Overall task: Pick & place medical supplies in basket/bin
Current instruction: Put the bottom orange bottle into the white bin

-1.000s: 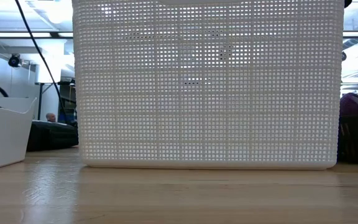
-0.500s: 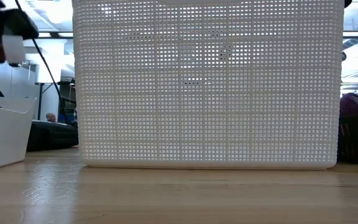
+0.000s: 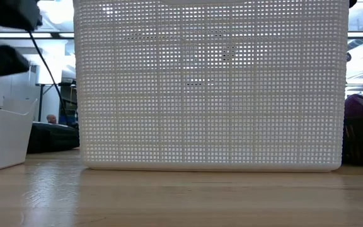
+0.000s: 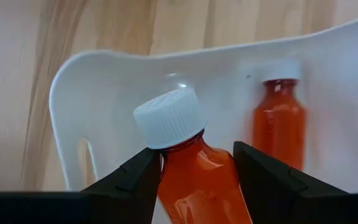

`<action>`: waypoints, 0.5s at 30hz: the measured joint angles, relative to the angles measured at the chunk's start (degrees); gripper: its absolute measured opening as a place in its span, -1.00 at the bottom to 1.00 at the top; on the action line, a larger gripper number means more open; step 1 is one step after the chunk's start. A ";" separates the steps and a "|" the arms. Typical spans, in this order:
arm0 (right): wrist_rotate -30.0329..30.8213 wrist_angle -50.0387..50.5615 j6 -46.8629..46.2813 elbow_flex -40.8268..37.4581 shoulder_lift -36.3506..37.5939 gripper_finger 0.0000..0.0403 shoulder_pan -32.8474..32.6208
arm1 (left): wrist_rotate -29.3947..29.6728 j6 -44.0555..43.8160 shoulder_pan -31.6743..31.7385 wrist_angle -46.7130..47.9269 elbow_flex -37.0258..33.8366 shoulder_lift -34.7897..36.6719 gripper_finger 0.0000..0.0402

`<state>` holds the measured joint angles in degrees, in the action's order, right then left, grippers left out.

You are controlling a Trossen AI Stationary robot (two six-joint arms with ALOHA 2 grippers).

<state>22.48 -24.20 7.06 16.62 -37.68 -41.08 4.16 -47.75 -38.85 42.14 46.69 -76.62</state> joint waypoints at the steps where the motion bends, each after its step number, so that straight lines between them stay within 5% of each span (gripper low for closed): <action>1: -0.01 0.01 0.01 0.00 0.01 -0.96 0.00 | -0.03 0.00 0.00 -0.57 -0.81 0.00 -0.03; 15: 0.00 -0.01 -0.01 0.00 -0.01 -0.96 -0.01 | -2.12 -1.74 0.56 -7.73 -6.90 -0.04 -0.02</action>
<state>22.48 -24.21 7.05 16.62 -37.68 -41.09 2.04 -49.48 -38.30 34.42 39.79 -76.66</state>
